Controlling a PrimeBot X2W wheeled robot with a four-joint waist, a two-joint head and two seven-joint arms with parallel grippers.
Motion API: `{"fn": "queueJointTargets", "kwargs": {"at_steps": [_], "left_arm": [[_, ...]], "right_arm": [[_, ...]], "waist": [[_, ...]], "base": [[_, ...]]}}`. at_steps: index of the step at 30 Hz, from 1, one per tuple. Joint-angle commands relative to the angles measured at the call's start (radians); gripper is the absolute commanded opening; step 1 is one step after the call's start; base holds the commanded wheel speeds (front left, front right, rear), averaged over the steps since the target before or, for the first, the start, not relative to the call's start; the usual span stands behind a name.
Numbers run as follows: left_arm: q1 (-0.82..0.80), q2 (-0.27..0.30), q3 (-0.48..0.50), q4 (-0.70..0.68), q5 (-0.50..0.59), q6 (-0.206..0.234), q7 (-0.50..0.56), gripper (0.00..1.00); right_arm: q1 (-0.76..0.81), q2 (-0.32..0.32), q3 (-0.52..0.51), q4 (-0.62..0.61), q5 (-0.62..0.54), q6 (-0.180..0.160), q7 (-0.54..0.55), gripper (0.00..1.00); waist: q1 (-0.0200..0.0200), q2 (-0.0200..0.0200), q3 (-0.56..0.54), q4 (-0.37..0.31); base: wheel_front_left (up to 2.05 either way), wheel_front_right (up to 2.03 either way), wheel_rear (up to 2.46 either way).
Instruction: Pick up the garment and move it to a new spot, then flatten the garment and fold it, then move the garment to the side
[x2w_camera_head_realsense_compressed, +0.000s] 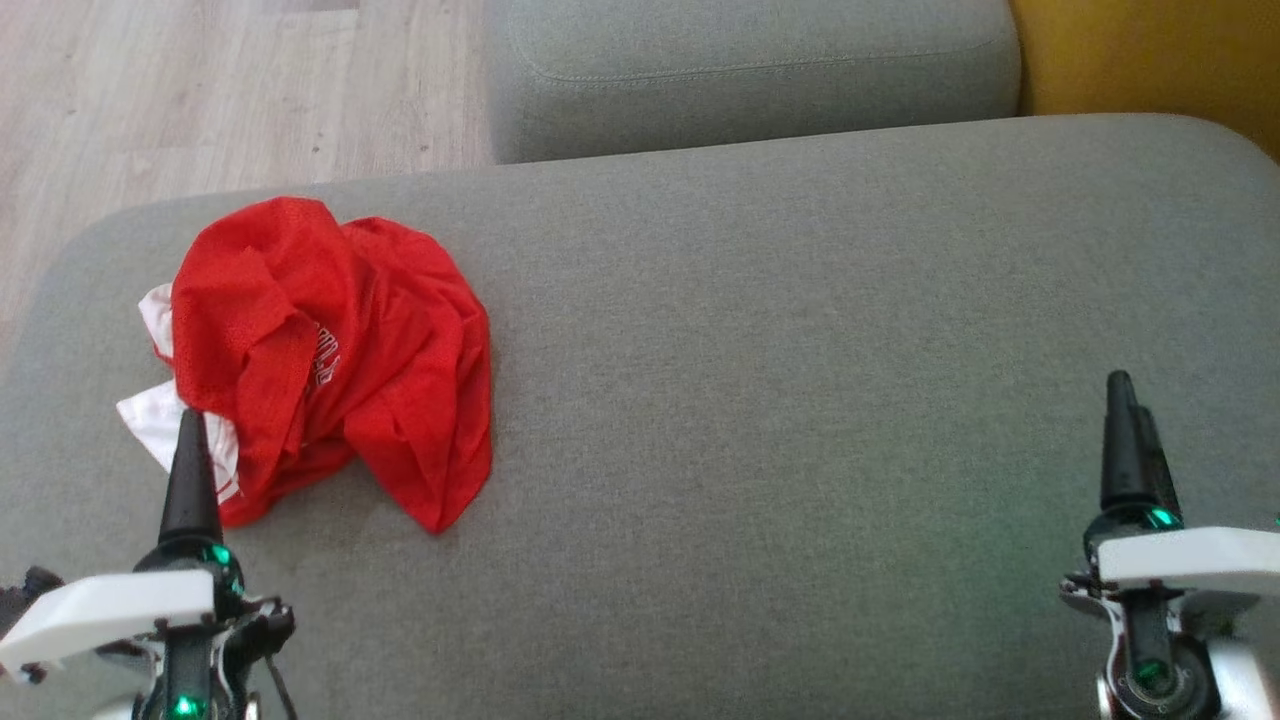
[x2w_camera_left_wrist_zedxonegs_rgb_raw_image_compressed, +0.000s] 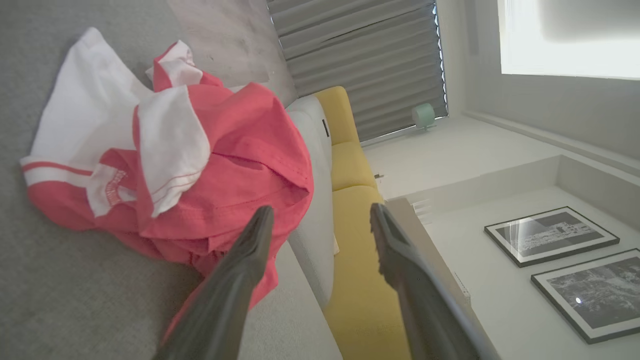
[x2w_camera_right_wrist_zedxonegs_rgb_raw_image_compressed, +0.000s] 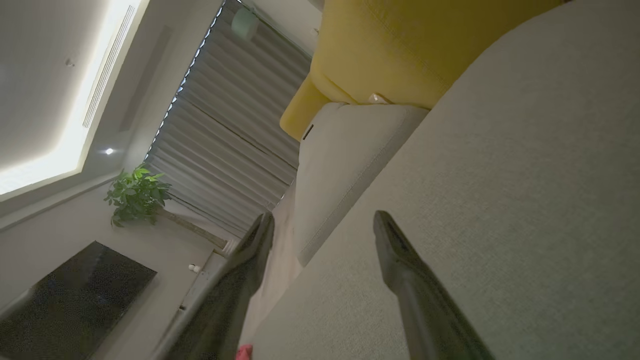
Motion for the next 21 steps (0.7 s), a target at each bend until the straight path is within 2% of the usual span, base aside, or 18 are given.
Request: {"fn": "queueJointTargets", "kwargs": {"at_steps": [1,10,16,21], "left_arm": [[-0.044,0.012,0.004,-0.052,0.024,0.008,-0.012,1.00],[-0.032,0.013,-0.052,-0.127,0.197,0.028,-0.038,1.00],[-0.028,0.014,-0.104,-0.165,0.363,0.047,-0.059,1.00],[-0.025,0.014,-0.135,-0.180,0.444,0.065,-0.070,1.00]], "right_arm": [[-0.059,-0.005,0.015,-0.051,-0.046,0.003,-0.012,1.00],[-0.052,-0.006,0.044,-0.089,-0.209,0.003,-0.038,1.00],[-0.054,-0.006,0.068,-0.102,-0.336,0.004,-0.059,1.00],[-0.052,-0.007,0.082,-0.105,-0.406,0.004,-0.071,1.00]], "waist": [[0.0000,0.0000,0.000,0.000],[0.0000,0.0000,0.003,-0.003],[0.0000,0.0000,0.003,-0.003],[0.0000,0.0000,0.003,0.000]], "base": [[0.00,0.00,0.00],[0.00,0.00,0.00],[0.00,0.00,0.00],[0.00,0.00,0.00]]}}
